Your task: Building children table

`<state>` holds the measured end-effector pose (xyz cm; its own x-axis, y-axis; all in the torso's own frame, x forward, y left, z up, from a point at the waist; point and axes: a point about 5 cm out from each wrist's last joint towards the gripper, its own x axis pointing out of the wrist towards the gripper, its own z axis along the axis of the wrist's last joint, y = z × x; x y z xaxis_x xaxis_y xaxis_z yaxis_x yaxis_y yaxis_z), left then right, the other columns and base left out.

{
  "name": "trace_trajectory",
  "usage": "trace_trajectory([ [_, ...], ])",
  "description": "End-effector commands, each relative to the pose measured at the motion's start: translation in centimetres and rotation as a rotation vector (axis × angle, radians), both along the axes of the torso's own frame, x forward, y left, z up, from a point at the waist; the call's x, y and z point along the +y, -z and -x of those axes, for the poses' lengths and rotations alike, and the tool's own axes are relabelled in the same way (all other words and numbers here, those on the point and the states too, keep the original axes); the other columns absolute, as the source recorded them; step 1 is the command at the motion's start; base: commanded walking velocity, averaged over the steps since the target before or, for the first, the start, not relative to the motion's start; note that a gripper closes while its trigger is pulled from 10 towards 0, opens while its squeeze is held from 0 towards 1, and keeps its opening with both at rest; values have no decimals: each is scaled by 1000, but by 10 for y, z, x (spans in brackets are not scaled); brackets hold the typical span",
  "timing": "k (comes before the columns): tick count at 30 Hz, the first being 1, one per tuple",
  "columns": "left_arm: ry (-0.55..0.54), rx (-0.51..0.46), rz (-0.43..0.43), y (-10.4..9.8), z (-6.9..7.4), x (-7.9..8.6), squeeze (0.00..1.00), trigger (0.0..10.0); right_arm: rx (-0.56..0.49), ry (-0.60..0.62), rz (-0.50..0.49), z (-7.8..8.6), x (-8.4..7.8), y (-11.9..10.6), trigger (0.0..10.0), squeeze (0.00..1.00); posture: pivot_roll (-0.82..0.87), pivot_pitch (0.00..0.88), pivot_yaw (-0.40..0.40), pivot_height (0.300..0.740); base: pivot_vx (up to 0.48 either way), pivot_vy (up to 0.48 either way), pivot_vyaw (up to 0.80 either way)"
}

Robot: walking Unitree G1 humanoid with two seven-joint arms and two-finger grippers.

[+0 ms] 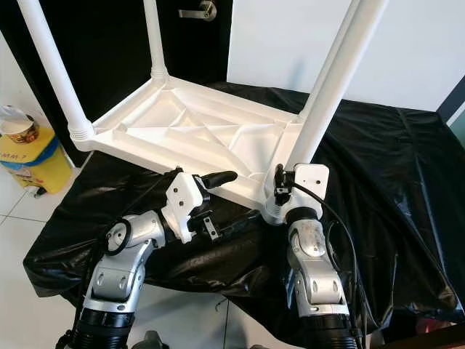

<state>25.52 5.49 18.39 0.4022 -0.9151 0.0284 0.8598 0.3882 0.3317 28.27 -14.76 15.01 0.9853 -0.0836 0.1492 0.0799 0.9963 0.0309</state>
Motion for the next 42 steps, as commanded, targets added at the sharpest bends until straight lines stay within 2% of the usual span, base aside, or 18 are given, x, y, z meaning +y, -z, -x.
trace_trajectory([
  [1, -172, -11, 85, -4, -7, -3, 0, 10000, 53, 39, 6, 3, -7, 10, 10000, 1000, 79, 45, -115, 740, 0, 0, 0],
  [10, -175, -7, 87, -4, -7, -3, 0, 10000, 25, -2, 12, 3, -6, 5, 10000, 1000, 77, 57, -115, 740, 0, 0, 0],
  [13, -177, -6, 89, -4, -7, -3, 0, 10000, 0, -68, 22, 2, -7, 1, 10000, 1000, 75, 56, -115, 740, 0, 0, 0],
  [15, -177, -6, 89, -4, -7, -3, 0, 10000, 0, -68, 22, 2, -7, 1, 10000, 1000, 75, 56, -115, 740, 0, 0, 0],
  [16, -177, -6, 89, -4, -7, -3, 0, 10000, -11, -103, 30, 2, -9, -1, 10000, 455, 76, 56, -117, 740, 0, 0, 0],
  [17, -177, -6, 89, -4, -7, -3, 0, 10000, -11, -103, 30, 2, -9, -1, 10000, 455, 76, 56, -117, 740, 0, 0, 0],
  [18, -178, -6, 89, -4, -8, -3, 0, 10000, -20, -132, 39, 2, -11, -2, 10000, 0, 76, 53, -116, 740, 0, 0, 0],
  [26, -202, 8, 88, 0, -11, -1, 0, 10000, -20, -179, 80, 2, -18, 1, 10000, 0, 82, 47, -117, 740, 0, 0, 0],
  [36, -279, 39, 110, 1, -19, 4, 0, 10000, -34, -214, 94, 1, -18, 1, 10000, 0, 89, 47, -121, 740, 0, 0, 0],
  [42, -288, 51, 119, 0, -21, 6, 0, 10000, -39, -235, 102, 1, -19, 0, 10000, 0, 89, 48, -122, 740, 0, 0, 0],
])
